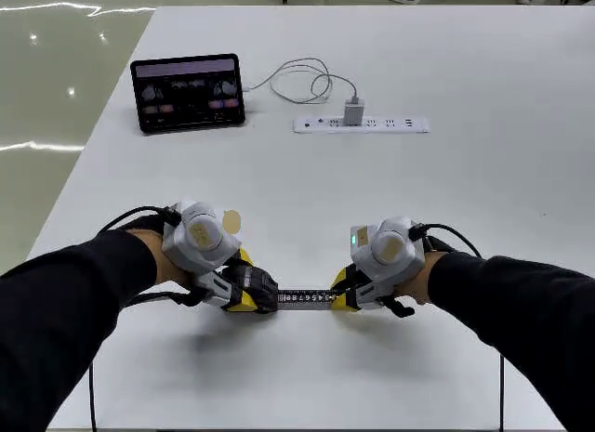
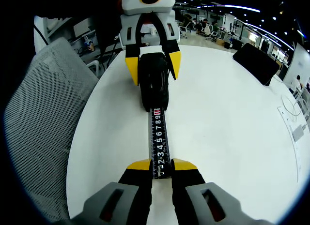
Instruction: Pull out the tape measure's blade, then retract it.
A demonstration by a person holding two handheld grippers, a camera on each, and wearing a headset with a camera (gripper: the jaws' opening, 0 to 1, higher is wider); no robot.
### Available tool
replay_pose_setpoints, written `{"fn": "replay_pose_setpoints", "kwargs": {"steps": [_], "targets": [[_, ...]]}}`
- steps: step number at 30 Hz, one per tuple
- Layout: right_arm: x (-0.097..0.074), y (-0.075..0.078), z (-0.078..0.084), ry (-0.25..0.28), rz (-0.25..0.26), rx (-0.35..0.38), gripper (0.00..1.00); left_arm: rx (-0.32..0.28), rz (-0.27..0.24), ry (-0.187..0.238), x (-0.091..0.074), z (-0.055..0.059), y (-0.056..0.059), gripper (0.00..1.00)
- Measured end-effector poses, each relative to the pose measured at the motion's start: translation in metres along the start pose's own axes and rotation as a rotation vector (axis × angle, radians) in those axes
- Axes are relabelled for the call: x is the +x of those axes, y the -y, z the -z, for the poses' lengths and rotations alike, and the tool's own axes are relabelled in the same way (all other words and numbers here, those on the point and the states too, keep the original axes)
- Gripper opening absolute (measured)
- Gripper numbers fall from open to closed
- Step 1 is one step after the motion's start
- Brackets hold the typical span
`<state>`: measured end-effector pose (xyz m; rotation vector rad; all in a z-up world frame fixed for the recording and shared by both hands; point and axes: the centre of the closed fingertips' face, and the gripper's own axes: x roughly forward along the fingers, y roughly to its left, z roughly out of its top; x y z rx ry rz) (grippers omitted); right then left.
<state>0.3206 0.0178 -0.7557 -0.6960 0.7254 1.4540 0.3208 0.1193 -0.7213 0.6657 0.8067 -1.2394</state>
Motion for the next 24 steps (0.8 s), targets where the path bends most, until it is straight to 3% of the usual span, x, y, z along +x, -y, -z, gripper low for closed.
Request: {"fn": "replay_pose_setpoints", "kwargs": {"steps": [24], "targets": [[-0.008, 0.001, 0.012, 0.002, -0.005, 0.03, 0.1, -0.003, -0.006, 0.011, 0.0, 0.0, 0.001, 0.33]]}}
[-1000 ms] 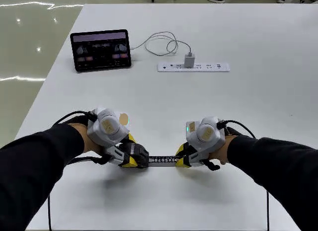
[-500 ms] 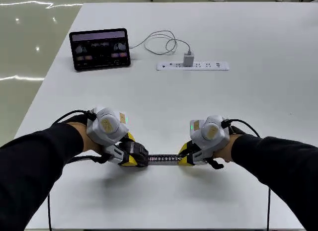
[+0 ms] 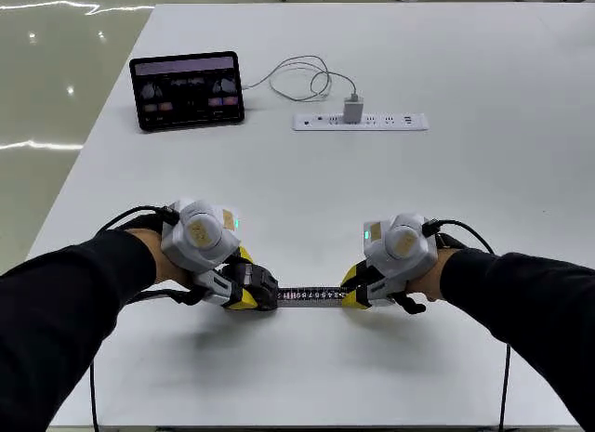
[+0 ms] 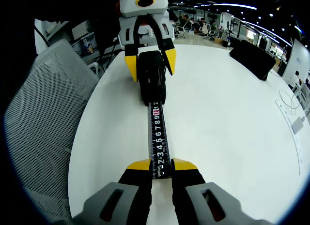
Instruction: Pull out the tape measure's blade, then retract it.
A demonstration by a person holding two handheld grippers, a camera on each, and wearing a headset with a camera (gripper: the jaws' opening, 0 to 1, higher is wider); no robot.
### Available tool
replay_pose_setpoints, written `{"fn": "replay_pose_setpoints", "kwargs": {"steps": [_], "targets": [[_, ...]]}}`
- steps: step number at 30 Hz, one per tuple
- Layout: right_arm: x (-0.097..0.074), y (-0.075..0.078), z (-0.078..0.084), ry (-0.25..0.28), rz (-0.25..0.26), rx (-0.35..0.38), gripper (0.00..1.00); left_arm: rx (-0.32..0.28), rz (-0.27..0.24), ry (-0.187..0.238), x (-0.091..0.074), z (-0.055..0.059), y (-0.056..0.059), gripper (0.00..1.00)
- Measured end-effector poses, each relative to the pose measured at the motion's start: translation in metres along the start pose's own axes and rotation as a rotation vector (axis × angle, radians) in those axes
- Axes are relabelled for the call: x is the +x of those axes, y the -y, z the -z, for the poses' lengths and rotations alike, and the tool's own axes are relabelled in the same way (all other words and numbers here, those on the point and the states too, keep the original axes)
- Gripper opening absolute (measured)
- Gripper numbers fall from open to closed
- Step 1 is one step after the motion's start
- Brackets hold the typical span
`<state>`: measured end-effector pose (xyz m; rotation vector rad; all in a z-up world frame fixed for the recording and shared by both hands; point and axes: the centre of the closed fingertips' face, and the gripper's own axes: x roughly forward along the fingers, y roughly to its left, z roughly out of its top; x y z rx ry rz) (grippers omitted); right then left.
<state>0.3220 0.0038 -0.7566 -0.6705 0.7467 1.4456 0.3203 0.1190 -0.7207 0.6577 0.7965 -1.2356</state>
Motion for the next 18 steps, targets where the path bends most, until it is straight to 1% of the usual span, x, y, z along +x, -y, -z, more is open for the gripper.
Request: {"fn": "replay_pose_setpoints", "kwargs": {"steps": [18], "targets": [[-0.0064, 0.0005, 0.0092, -0.01, 0.008, 0.002, 0.1, -0.002, 0.002, 0.003, -0.0005, 0.0005, 0.0011, 0.33]]}}
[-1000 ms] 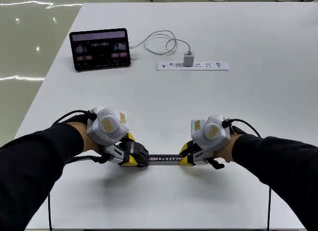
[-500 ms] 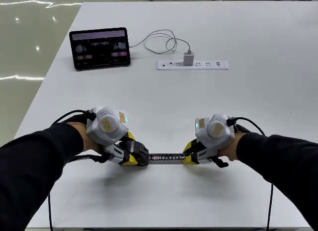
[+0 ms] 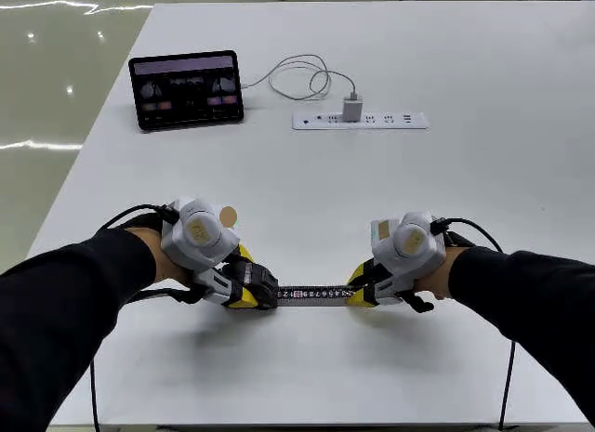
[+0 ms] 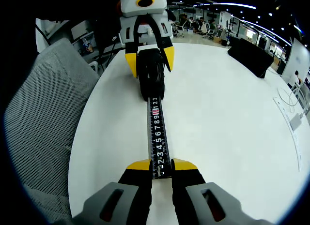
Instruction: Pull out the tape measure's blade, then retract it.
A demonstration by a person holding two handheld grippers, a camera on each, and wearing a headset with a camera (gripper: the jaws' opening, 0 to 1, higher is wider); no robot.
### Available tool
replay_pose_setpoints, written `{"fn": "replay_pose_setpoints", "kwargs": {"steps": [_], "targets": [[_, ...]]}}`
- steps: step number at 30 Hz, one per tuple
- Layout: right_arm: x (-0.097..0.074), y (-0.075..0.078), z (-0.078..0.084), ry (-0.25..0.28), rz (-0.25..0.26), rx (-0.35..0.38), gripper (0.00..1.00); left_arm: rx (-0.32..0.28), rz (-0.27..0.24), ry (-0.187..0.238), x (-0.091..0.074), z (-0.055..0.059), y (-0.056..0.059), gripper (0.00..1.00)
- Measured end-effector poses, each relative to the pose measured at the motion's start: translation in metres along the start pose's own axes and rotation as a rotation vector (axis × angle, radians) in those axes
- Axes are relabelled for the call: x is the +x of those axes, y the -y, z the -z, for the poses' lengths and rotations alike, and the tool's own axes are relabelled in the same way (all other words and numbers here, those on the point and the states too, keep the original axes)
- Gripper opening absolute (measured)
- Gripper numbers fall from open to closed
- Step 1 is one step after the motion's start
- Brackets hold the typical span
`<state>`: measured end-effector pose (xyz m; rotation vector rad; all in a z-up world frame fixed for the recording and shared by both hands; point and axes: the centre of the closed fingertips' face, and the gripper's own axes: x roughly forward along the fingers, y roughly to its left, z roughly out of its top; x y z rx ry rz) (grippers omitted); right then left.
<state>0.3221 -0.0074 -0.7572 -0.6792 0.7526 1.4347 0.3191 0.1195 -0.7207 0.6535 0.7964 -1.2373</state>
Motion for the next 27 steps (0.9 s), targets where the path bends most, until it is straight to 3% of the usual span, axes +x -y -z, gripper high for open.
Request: {"fn": "replay_pose_setpoints", "kwargs": {"steps": [13, 27], "targets": [[-0.011, 0.002, 0.014, -0.021, 0.014, 0.005, 0.1, -0.002, -0.002, 0.0, 0.0, -0.001, 0.0, 0.33], [-0.015, 0.002, 0.018, -0.024, 0.016, 0.017, 0.1, -0.005, -0.006, 0.002, 0.0, 0.0, 0.0, 0.33]]}}
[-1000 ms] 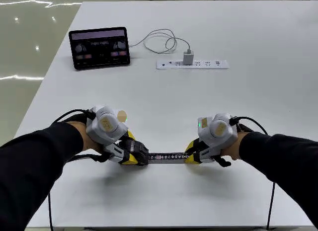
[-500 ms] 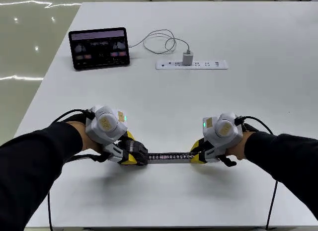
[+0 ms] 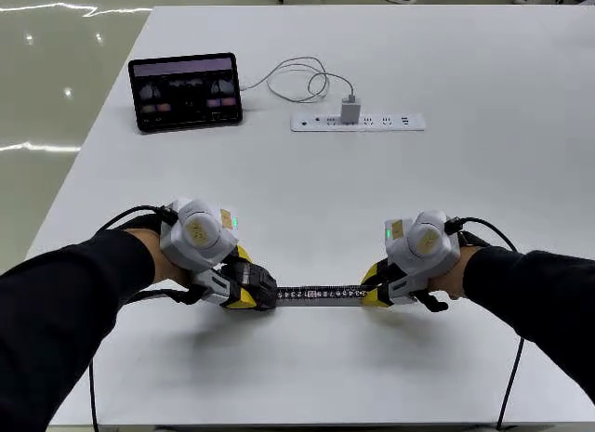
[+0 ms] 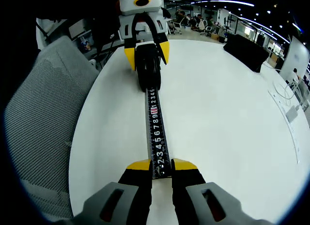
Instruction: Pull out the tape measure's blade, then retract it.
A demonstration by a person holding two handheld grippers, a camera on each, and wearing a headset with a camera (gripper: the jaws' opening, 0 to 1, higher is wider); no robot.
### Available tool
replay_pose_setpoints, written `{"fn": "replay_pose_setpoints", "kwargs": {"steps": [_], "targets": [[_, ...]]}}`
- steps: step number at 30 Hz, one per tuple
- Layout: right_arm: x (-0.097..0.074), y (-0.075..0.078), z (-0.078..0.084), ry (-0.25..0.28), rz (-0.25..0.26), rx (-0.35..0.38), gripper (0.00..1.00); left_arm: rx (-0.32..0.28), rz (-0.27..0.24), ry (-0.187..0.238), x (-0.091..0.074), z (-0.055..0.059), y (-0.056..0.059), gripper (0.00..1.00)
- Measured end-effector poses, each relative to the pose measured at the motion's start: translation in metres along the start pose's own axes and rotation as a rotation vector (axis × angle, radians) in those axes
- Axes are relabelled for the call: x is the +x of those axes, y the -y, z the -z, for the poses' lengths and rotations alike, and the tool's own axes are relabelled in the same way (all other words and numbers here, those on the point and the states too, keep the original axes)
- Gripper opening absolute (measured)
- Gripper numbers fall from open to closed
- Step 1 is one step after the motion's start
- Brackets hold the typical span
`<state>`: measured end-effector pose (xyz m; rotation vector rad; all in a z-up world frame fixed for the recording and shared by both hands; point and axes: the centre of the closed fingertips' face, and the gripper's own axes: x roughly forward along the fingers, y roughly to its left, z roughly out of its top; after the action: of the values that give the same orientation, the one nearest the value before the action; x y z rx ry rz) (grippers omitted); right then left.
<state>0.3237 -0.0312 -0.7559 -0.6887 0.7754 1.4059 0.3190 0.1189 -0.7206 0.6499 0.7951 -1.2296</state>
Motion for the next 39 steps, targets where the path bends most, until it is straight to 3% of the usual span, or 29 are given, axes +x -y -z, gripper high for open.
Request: {"fn": "replay_pose_setpoints", "kwargs": {"steps": [39], "targets": [[-0.017, 0.003, 0.023, -0.025, 0.012, 0.013, 0.1, -0.018, -0.008, 0.01, 0.0, 0.0, 0.0, 0.33]]}}
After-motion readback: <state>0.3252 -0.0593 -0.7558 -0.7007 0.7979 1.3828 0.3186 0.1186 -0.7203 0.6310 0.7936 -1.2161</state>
